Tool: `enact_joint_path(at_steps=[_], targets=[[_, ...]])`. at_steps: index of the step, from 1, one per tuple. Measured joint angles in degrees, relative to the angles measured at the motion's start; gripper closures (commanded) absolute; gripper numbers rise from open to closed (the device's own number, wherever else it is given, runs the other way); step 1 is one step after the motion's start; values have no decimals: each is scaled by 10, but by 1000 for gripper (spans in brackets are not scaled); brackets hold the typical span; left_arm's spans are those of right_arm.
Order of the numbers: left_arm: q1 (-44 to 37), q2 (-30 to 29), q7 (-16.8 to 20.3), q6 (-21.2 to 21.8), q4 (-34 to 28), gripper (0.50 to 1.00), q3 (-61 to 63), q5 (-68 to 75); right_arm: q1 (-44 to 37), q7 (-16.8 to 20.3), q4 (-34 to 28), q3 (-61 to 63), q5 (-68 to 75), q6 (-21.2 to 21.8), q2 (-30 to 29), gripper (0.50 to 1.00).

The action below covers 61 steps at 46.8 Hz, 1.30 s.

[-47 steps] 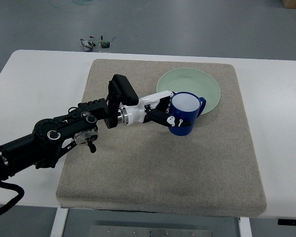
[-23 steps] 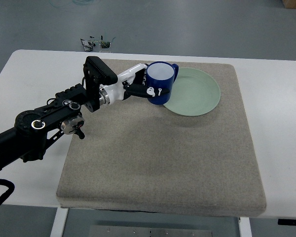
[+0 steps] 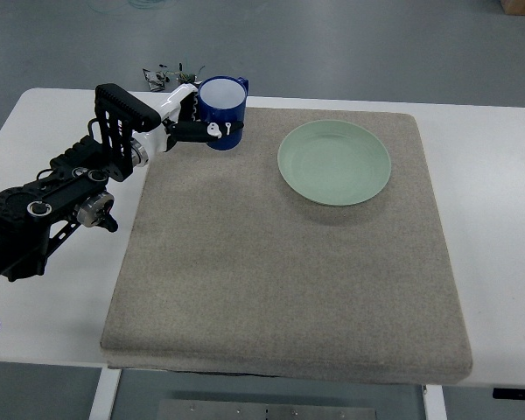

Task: Place cup left of plate with left hand
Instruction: 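Carry the blue mug with the left hand past the plate toward the board's far corner, then lower the blue mug onto the board beside the plate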

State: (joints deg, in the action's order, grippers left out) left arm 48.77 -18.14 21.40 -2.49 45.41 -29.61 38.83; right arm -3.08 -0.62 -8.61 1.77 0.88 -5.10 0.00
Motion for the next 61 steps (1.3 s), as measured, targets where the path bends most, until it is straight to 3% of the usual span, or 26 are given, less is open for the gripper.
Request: enact_joint_path(at_steps=[41,55,61], targets=[[-45,6,43,0,-68,799,-23,0,0,0,0,0,0,0,0,566],[-55,7,44,0,-69,724,-24,-1,0,0,0,0,0,0,0,566],[-56,8,44,3,-69,637,-25,-2,0,0,0,0,0,0,0,566]])
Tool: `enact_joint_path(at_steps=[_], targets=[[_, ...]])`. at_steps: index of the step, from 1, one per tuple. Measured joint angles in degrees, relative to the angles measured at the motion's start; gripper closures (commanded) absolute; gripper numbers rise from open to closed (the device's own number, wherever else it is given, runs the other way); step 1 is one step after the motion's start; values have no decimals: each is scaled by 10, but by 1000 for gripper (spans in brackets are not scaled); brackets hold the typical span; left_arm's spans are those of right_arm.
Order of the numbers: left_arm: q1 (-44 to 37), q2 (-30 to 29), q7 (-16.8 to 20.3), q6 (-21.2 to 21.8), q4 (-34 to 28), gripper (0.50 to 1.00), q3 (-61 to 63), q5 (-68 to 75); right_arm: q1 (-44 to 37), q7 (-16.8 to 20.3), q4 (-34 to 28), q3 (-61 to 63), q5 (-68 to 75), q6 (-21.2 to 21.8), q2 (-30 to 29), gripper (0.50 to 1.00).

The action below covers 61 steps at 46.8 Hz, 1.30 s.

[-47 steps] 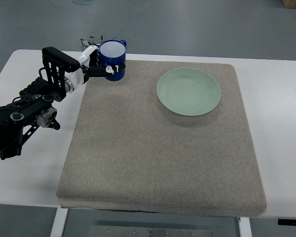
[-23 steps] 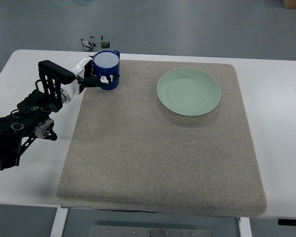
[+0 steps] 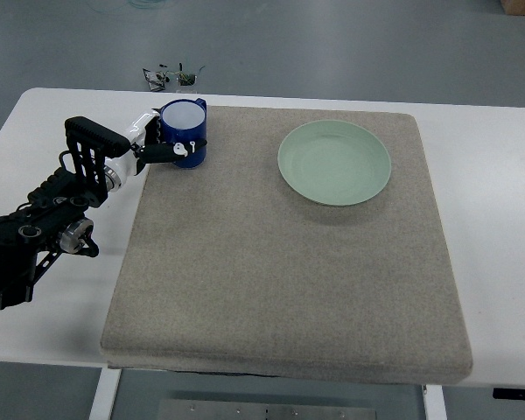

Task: Place cup left of plate with left hand
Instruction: 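Lower the blue mug onto the board beside the plate, then open the left hand fingers and release the blue mug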

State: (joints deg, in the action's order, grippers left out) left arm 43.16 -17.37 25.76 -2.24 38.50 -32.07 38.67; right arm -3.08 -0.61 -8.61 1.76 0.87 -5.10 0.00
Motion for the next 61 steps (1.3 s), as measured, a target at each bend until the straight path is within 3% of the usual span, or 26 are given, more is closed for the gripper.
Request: enact_joint_path(at_steps=[7,10,30,61], targets=[[0,1,0,22,0,607,0,-5,0,0,0,0,0,0,0,566],[0,1,0,28,0,570,0,-8,0,0,0,0,0,0,0,566],[0,8,0,29,4,512,1,-9,0,0,0,0,0,0,0,566],[-1,1,0,28,6,506,-28,-52,0,0,0,0,0,0,0,566]])
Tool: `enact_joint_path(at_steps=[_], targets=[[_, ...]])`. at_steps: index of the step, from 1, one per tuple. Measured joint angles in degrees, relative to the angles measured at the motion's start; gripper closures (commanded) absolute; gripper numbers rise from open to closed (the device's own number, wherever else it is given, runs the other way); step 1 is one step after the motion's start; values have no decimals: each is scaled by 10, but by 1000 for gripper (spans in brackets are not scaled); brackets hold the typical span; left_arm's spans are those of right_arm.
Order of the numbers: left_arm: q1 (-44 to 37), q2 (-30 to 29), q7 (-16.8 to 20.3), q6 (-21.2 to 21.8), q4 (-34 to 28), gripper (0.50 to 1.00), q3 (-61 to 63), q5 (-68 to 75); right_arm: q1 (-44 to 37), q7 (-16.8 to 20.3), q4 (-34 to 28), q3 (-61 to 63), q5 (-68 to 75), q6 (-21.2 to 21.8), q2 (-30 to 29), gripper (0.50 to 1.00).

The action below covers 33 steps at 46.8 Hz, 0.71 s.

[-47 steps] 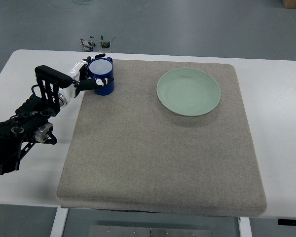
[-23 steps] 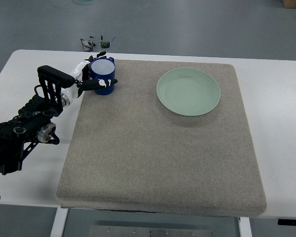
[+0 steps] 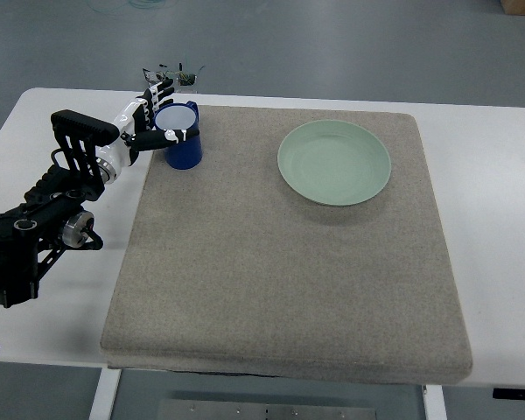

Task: Place cup left of plate with left hand
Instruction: 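Open the left hand fingers and release the blue mug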

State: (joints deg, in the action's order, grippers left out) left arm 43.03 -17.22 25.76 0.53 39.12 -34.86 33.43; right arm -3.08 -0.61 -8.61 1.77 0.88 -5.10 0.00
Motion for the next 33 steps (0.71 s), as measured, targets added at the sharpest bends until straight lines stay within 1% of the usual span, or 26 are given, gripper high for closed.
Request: enact_joint_path(at_steps=[17,33], targets=[[-1,-5,0,-8,2,506,-43,-11,0,0,0,0,0,0,0,566],[-1,-15,0,-9,30,506,-74,-11,0,0,0,0,0,0,0,566]])
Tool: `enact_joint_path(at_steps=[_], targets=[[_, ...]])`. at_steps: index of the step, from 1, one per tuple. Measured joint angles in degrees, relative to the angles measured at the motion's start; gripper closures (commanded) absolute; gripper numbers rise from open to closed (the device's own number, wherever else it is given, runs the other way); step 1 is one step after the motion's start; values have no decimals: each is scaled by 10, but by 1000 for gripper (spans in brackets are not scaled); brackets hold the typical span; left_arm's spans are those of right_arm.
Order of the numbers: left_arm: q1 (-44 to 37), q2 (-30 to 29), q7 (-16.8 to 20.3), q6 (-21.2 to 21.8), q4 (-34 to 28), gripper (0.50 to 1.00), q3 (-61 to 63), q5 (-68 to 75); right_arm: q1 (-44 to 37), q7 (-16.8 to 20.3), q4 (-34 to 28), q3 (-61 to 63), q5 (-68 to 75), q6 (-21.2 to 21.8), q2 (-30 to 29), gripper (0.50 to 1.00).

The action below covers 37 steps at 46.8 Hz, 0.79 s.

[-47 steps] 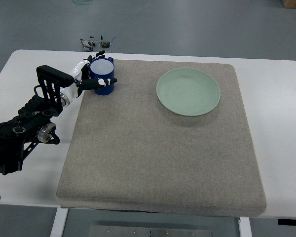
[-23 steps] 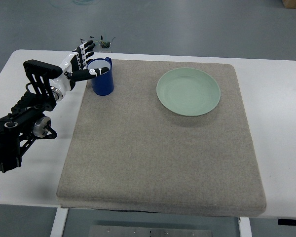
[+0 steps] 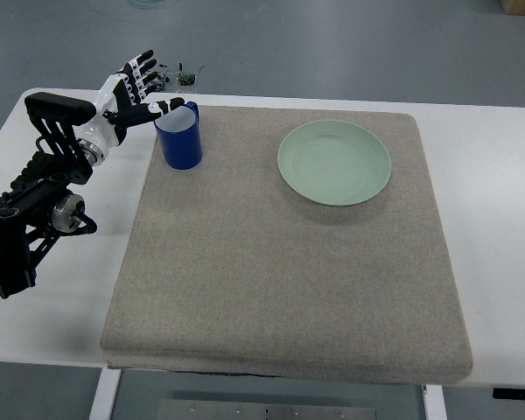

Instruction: Place cup left of plate with left hand

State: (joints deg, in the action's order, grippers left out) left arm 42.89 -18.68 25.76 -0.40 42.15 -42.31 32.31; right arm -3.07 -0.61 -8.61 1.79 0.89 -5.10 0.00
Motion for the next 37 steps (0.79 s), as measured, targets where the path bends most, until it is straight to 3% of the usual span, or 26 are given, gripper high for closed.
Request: enact_joint_path(at_steps=[13,23,37], targets=[[4,-6,0,-46,21,506,-79,-11,0,0,0,0,0,0,0,566],[32,-1,-13,-78,17,506,-100,-139,0,0,0,0,0,0,0,566],[60,11,-86,-73,1,506,-102,-299,0,0,0,0,0,0,0,566]])
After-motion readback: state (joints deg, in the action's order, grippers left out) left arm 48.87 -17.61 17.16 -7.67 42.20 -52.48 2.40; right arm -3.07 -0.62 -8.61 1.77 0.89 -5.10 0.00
